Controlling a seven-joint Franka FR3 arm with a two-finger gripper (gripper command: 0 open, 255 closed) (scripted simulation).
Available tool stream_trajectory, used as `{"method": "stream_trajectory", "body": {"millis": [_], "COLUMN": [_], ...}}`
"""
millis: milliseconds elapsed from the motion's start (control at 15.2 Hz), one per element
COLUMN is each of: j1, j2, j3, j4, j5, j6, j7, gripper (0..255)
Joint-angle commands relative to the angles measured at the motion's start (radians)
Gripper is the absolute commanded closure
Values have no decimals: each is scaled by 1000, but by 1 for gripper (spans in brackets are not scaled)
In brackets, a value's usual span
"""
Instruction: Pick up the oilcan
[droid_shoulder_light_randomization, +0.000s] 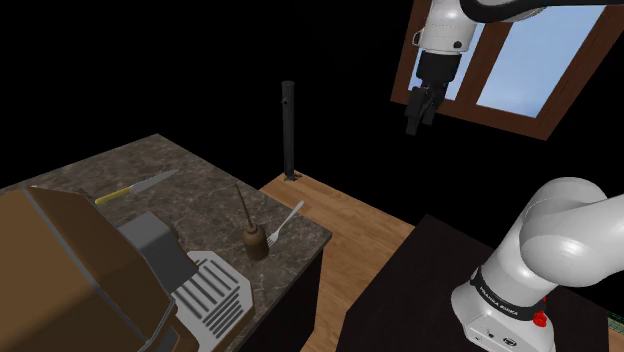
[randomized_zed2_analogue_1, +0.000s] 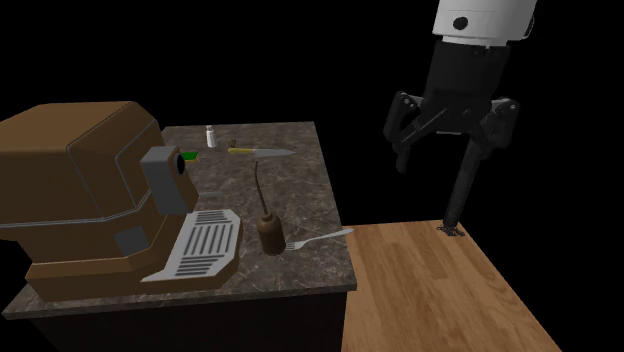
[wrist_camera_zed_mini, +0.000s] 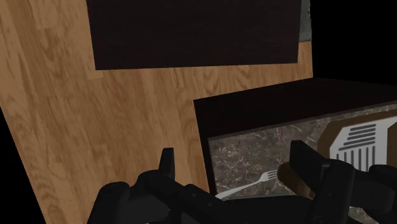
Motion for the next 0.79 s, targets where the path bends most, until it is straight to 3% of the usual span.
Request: {"method": "stream_trajectory", "body": {"millis": [0,726], "j1": [0,90], "j2": [0,150], "j3": [0,141], "j4": [0,-164], "j5": [0,66], "j6": [0,456], "j7": [0,86], "gripper": [0,0]}}
